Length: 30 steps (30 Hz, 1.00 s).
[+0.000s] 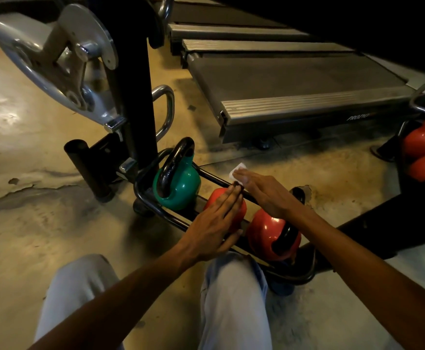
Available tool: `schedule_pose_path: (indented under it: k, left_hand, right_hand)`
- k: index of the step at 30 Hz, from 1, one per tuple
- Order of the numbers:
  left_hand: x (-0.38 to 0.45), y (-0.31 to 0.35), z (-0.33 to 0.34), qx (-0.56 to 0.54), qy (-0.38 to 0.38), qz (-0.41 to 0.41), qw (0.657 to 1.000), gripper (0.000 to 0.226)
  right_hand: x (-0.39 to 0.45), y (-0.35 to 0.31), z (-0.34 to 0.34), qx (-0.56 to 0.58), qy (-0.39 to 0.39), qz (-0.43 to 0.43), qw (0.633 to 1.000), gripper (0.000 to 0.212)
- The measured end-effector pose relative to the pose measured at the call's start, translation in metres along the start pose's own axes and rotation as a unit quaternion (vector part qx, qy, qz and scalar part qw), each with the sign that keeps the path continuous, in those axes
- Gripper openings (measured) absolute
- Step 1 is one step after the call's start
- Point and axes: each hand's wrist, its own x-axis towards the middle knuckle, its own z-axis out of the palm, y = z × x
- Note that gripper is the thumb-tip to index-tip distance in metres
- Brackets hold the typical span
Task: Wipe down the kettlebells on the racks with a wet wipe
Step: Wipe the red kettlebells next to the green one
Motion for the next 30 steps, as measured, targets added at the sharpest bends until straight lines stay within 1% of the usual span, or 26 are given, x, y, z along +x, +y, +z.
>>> schedule_pose_path:
  k: [2,6,8,10,12,14,16,17,19,20,21,23,25,26,28,30]
  left_hand:
    - [0.000,0.001,0.001,0.016,-0.003,-0.007,1.000,0.082]
    - [0.001,0.002,0.002,0.027,0.004,0.001,1.000,0.080]
    - [0.002,-0.002,-0.003,0.050,0.020,-0.004,0.999,0.079]
    - [0.004,-0.013,-0.016,0.073,0.054,-0.038,0.995,0.077]
    - [0.006,-0.027,-0.032,0.105,0.073,-0.076,0.989,0.074]
    - [0.007,-0.040,-0.043,0.134,0.067,-0.099,0.984,0.073]
    - [0.006,-0.048,-0.050,0.154,0.048,-0.120,0.980,0.076]
    - [0.004,-0.051,-0.052,0.155,0.042,-0.131,0.978,0.076]
    - [0.001,-0.053,-0.056,0.130,0.042,-0.136,0.981,0.075]
    - [-0.001,-0.051,-0.055,0.111,0.041,-0.119,0.986,0.074]
    - [-0.005,-0.047,-0.053,0.096,0.035,-0.085,0.991,0.072]
    - [-0.014,-0.034,-0.040,0.090,0.001,0.015,0.996,0.070]
    - [-0.020,-0.026,-0.023,0.124,-0.027,0.110,0.986,0.069]
    - [-0.020,-0.025,-0.018,0.144,-0.028,0.139,0.979,0.069]
    - [-0.016,-0.029,-0.015,0.170,-0.022,0.159,0.972,0.072]
    - [-0.010,-0.036,-0.019,0.178,-0.036,0.177,0.967,0.075]
  right_hand:
    - [0.000,-0.003,-0.002,0.047,0.027,0.034,0.998,0.058]
    - [-0.001,-0.007,0.000,0.057,0.008,0.004,0.998,0.060]
    - [0.000,-0.007,0.001,0.075,0.024,0.012,0.997,0.065]
    - [0.002,-0.007,0.004,0.034,0.038,0.003,0.999,0.063]
    - [0.002,-0.008,0.009,-0.019,0.017,-0.035,0.999,0.061]
    - [0.003,-0.009,0.012,-0.034,0.005,-0.053,0.998,0.061]
    - [0.004,-0.010,0.011,-0.017,0.039,-0.039,0.998,0.055]
    - [0.004,-0.011,0.010,-0.011,0.051,-0.035,0.998,0.051]
    - [0.001,-0.012,0.010,-0.012,0.046,-0.052,0.998,0.047]
    - [0.000,-0.013,0.010,-0.003,0.038,-0.059,0.998,0.047]
    - [0.000,-0.012,0.009,0.010,0.037,-0.058,0.998,0.047]
    - [0.003,-0.011,0.005,0.015,0.056,-0.036,0.998,0.048]
    - [0.008,-0.012,0.003,0.008,0.063,-0.011,0.998,0.048]
    - [0.009,-0.012,0.002,0.016,0.056,-0.010,0.998,0.048]
    - [0.008,-0.011,0.001,0.039,0.037,-0.017,0.998,0.049]
    - [0.008,-0.010,-0.001,0.051,0.031,-0.013,0.998,0.050]
